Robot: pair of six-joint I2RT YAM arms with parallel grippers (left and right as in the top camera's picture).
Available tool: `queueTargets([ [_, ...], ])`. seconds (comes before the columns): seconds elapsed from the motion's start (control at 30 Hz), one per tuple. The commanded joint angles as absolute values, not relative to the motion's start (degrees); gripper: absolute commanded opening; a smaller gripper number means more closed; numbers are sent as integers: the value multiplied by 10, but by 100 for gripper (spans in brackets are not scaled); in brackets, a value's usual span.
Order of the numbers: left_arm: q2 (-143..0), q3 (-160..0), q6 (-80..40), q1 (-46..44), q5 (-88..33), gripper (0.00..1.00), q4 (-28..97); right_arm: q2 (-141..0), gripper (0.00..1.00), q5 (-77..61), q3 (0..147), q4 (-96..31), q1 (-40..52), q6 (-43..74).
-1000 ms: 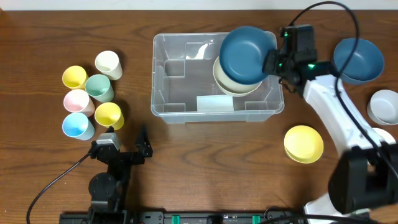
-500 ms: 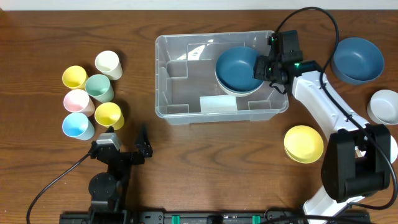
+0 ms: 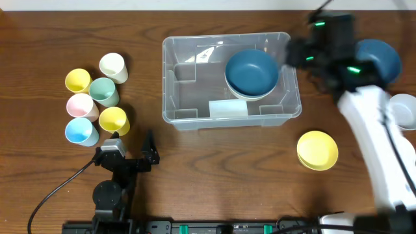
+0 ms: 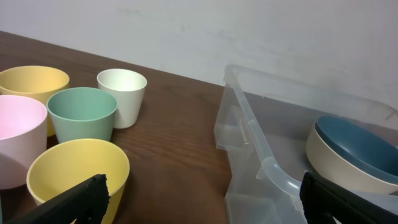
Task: Pack container
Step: 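Move the right gripper back and grasp the second blue bowl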
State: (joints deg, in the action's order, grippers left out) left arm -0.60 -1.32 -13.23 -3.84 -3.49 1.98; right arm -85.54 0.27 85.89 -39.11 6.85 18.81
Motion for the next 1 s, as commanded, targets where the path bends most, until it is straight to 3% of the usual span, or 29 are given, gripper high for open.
queueTargets([
  [0.0, -3, -2, -125, -37, -35, 98, 38, -842, 50, 84, 862, -421, 12, 205],
  [0.4, -3, -2, -125, -37, -35, 98, 38, -967, 54, 36, 849, -454, -193, 316],
  [0.97, -3, -2, -125, -37, -35, 98, 38, -1090, 57, 10, 849, -359, -244, 384],
])
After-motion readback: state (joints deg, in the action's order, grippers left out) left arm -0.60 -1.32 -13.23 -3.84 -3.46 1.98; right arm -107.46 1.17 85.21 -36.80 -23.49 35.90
